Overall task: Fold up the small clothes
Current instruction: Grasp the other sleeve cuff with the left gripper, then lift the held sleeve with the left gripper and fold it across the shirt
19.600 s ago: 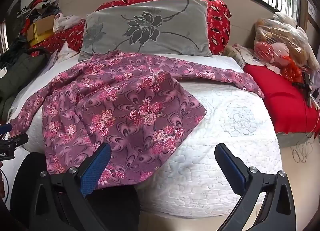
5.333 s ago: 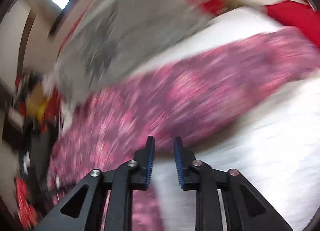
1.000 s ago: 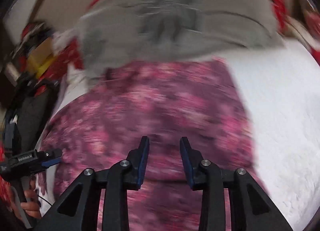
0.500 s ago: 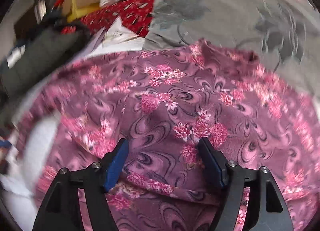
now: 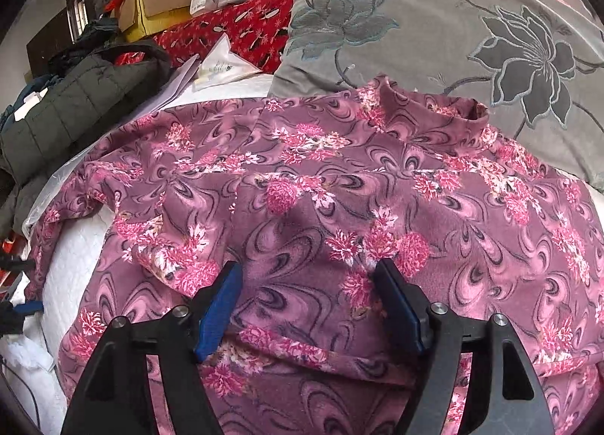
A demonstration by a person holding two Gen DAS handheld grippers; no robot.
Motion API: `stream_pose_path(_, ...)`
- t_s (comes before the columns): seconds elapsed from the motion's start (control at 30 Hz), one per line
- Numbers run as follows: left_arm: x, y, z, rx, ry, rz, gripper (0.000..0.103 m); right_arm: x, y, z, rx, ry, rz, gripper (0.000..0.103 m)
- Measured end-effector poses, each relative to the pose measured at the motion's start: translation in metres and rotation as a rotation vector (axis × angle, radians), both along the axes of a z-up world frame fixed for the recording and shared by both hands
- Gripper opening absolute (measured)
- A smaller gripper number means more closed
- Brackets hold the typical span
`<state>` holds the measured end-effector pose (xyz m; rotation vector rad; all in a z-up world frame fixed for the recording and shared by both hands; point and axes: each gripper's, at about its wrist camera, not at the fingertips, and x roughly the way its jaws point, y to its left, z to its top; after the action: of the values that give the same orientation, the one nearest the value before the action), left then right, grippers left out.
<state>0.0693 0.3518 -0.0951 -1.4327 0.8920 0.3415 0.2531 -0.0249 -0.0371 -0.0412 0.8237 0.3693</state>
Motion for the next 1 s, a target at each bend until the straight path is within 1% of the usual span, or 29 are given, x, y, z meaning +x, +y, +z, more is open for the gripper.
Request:
stream_pose_path(0.03,0.003,0.002,0.006,0.014,-0.019,-0.003,0.034,-0.001,-0.001,0.0,0.001,-0.001,0.0,0.075)
stream_pose_path(0.07,0.005,0.003,0.012,0.025,-0.031,-0.013,0.016,-0.001,-0.002,0.001,0.004,-0.002,0.0,0.075)
stream_pose_path(0.1,0.007,0.002,0.017,0.041,-0.037,-0.023,0.009,-0.001,-0.003,0.001,0.006,-0.002,0.0,0.075)
stream_pose_path(0.17,0.012,0.0,0.033,0.079,-0.064,-0.045,0.009,-0.001,-0.004,0.001,0.012,0.0,0.001,0.075)
stream_pose_path(0.2,0.015,-0.004,0.045,0.116,-0.077,-0.063,0.007,-0.001,-0.004,0.001,0.014,0.001,0.001,0.075)
stream_pose_path(0.3,0.022,-0.015,0.073,0.193,-0.121,-0.112,0.006,0.001,-0.005,0.003,0.02,0.014,0.001,0.075)
stream_pose_path(0.4,0.039,-0.036,0.107,0.284,-0.169,-0.178,0.006,0.005,-0.005,0.007,0.015,0.054,0.011,0.075)
stream_pose_path(0.47,0.048,-0.049,0.126,0.339,-0.196,-0.218,0.006,0.009,-0.009,0.013,0.036,0.098,0.021,0.075)
stream_pose_path(0.53,0.056,-0.061,0.142,0.377,-0.223,-0.253,0.006,0.012,-0.02,0.02,0.071,0.122,0.001,0.075)
stream_pose_path(0.63,0.073,-0.085,0.165,0.431,-0.258,-0.312,0.006,0.013,-0.043,0.029,0.084,0.127,-0.052,0.075)
stream_pose_path(0.73,0.088,-0.109,0.178,0.461,-0.273,-0.371,0.006,0.017,-0.072,0.032,0.049,0.131,-0.101,0.075)
stream_pose_path(0.87,0.115,-0.148,0.192,0.499,-0.282,-0.452,0.006,0.023,-0.117,0.029,-0.044,0.148,-0.17,0.075)
stream_pose_path(1.0,0.136,-0.191,0.2,0.525,-0.289,-0.535,0.006,0.022,-0.157,0.016,-0.093,0.174,-0.211,0.075)
